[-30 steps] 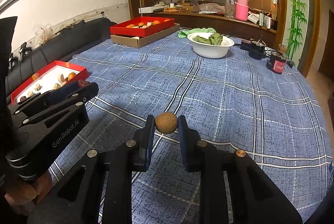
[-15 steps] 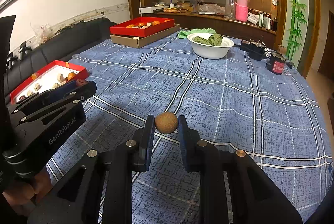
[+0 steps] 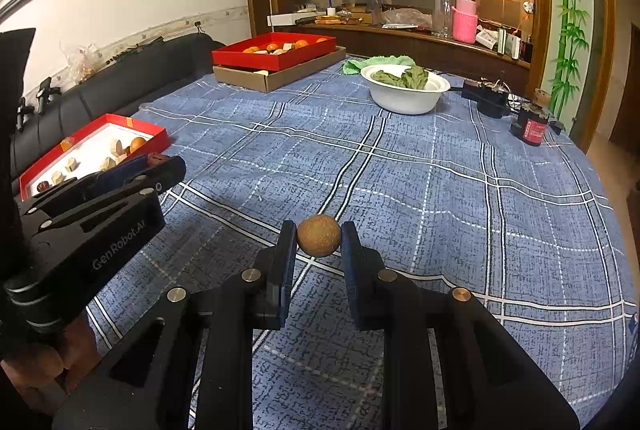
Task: Organize fruits
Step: 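Lift the brown ball and red date with both tools and hold them, then carry the brown ball and red date with both tools over the white box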
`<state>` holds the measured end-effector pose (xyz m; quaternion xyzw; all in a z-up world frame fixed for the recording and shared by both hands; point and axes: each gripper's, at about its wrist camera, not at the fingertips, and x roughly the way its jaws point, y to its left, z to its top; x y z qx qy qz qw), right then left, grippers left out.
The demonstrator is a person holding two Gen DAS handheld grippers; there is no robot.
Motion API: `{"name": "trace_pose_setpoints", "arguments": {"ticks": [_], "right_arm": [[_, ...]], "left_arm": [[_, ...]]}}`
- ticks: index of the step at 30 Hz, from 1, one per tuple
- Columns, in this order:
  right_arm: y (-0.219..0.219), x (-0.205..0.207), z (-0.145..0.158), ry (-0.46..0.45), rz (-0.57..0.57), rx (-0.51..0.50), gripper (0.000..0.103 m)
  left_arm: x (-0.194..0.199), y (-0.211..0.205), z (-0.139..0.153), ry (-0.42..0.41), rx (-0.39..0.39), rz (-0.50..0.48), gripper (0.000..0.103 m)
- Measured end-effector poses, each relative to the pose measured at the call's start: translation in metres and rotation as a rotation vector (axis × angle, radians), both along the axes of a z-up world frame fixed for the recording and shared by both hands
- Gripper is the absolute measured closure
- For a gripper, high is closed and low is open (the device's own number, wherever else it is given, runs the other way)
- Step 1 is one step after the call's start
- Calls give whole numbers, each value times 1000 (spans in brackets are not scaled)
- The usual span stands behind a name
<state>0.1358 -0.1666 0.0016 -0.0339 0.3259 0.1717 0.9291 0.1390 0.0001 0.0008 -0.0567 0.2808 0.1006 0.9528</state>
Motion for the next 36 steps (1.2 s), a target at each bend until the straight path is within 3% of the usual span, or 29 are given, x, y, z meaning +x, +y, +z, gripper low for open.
{"name": "trace_pose_setpoints", "arguments": {"ticks": [4, 10, 22, 36], "right_arm": [[0, 2, 1, 5, -14, -16, 82], [17, -1, 7, 23, 39, -35, 82], [125, -12, 34, -1, 274, -49, 82], [218, -7, 41, 28, 435, -62, 81]], "left_arm": [[-6, 14, 7, 40, -47, 23, 73], [-29, 57, 28, 41, -47, 109, 73], [-68, 167, 19, 77, -78, 316, 73], [-75, 237, 3, 138, -97, 432, 73]]}}
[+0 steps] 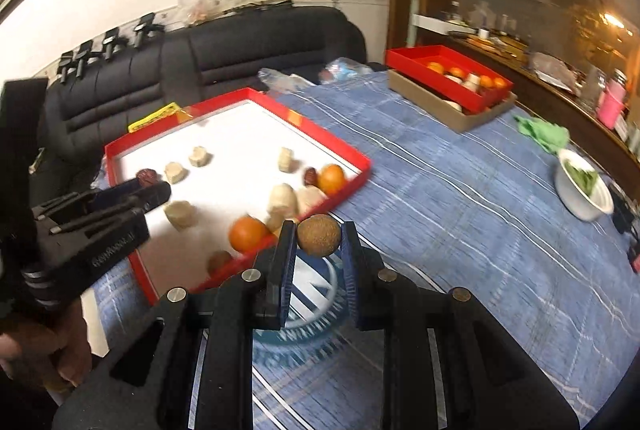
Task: Organize fruits
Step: 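Carry the brown ball and red date with both tools over the white box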
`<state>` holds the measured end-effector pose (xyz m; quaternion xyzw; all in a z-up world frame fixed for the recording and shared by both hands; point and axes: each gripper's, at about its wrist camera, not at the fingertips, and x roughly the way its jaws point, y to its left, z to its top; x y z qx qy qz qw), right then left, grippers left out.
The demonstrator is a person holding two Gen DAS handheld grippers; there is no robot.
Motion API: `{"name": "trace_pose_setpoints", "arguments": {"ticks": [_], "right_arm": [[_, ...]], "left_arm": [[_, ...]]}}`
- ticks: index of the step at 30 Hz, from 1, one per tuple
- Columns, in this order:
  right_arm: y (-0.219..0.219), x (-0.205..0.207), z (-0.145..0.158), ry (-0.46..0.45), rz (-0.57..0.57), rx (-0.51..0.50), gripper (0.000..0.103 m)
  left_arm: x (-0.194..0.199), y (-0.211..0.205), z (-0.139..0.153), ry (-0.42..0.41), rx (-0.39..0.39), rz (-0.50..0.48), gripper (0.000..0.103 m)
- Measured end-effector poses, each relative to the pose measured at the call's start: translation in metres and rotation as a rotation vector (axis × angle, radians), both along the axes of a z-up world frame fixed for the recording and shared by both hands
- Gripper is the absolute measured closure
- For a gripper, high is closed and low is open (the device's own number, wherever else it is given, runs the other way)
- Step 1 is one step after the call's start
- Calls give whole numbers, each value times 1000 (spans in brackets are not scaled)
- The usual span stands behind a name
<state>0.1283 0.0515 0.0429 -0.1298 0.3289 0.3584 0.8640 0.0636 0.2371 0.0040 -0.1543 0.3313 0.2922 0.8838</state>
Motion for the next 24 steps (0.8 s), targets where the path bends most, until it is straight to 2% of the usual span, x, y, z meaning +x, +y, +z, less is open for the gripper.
{"name": "trace_pose_setpoints", "arguments": {"ticks": [7, 15, 24], "right_arm": [[47, 15, -1, 22, 67, -27, 81], [93, 45, -20, 85, 97, -60, 81], [119, 64, -34, 126, 119, -74, 81]], "left_arm": [[11, 20, -8, 38, -16, 26, 73], [26, 42, -16, 76, -32, 48, 73], [35, 49, -20, 86, -40, 44, 73]]}}
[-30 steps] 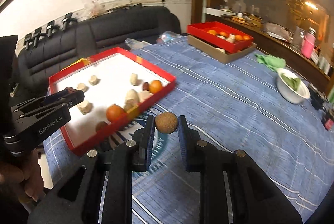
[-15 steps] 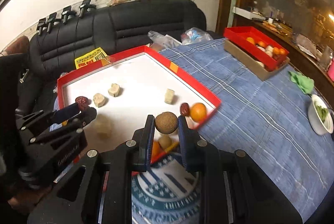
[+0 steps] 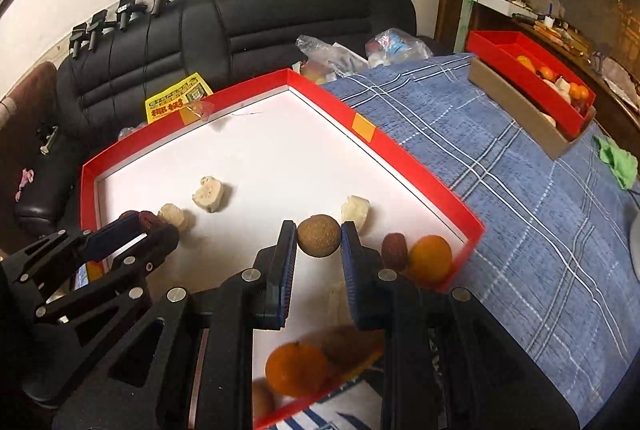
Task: Organize fruits
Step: 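Carry the brown ball and red date with both tools over the white box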
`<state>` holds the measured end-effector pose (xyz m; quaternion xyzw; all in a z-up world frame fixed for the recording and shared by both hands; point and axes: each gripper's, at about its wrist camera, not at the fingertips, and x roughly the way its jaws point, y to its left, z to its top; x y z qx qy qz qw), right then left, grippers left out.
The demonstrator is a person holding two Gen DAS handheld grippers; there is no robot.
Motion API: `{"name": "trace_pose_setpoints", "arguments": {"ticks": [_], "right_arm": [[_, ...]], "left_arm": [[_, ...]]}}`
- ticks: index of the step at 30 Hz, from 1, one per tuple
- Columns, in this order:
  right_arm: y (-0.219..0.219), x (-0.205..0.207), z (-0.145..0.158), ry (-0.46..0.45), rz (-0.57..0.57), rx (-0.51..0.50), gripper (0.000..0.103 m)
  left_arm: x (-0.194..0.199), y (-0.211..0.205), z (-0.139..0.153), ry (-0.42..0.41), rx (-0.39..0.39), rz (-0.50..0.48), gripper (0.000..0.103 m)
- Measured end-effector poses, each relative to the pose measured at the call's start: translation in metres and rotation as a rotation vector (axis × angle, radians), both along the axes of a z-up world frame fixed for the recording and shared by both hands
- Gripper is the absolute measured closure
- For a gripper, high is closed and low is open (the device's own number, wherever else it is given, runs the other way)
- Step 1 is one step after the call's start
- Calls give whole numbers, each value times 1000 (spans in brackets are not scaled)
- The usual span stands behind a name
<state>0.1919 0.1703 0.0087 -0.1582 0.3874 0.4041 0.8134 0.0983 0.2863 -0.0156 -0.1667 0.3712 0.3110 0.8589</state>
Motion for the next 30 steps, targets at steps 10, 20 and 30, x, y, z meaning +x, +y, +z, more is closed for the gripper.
{"name": "trace_pose_setpoints", "arguments": {"ticks": [10, 20, 30], "right_arm": [[16, 14, -6, 9, 1, -34, 81], [37, 25, -7, 17, -3, -45, 81], [35, 12, -11, 29, 37, -58, 81]], "left_arm": [[6, -6, 3, -9, 11, -32, 73], [11, -10, -1, 1, 21, -36, 73], [8, -2, -1, 2, 24, -16, 73]]}}
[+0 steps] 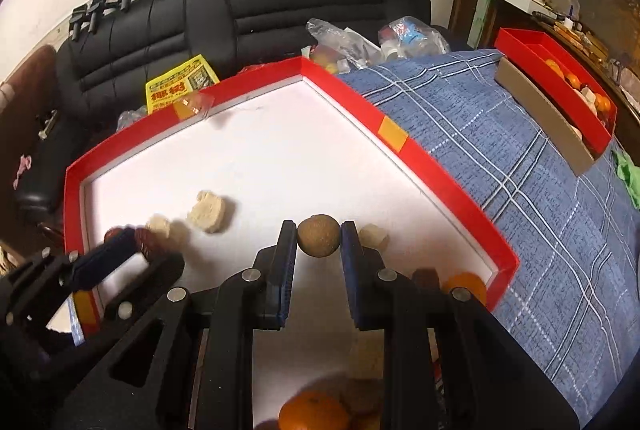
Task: Organize fruits
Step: 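Open both tools to drop the ball and date into the box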
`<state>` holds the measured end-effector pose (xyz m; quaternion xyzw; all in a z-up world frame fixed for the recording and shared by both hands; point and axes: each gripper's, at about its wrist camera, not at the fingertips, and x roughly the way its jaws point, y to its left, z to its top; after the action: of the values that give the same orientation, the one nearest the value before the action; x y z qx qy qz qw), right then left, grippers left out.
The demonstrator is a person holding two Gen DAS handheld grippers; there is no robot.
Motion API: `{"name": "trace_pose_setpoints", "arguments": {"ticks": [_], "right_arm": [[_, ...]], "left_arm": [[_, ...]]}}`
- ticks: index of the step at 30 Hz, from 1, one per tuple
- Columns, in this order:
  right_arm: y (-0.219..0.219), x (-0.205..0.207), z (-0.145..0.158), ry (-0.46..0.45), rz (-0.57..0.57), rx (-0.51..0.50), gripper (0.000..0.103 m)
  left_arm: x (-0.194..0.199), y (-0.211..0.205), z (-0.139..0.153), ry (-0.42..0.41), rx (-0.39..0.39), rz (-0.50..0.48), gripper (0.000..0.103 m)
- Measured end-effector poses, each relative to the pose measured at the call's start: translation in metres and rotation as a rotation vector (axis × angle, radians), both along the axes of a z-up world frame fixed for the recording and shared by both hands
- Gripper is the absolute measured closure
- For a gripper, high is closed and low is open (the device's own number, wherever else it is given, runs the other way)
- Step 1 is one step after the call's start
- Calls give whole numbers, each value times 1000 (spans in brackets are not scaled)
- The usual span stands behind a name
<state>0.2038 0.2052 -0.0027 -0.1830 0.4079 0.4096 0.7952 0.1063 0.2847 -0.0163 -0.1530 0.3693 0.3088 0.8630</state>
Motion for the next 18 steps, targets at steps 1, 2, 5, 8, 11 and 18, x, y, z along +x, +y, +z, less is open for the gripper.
{"name": "trace_pose_setpoints", "arguments": {"ticks": [1, 2, 5, 8, 11, 18], "right_arm": [[-2, -1, 0, 4, -1, -1, 81], [-4, -2, 0, 4, 5, -6, 81], [-5, -6, -2, 2, 14, -26, 81], [-4, -5, -4, 10, 8, -41, 81], [0, -1, -10, 34, 2, -62, 80], [-6, 2, -8, 10, -39, -89, 46]], "left_arm": [[0, 1, 0, -3, -5, 3, 73], [1, 2, 1, -5, -9, 8, 73], [2, 4, 0, -3, -8, 11, 73], [3, 3, 0, 9, -5, 5, 73], [2, 4, -1, 24, -12, 18, 65], [-11, 14, -4, 55, -31, 85, 33]]}}
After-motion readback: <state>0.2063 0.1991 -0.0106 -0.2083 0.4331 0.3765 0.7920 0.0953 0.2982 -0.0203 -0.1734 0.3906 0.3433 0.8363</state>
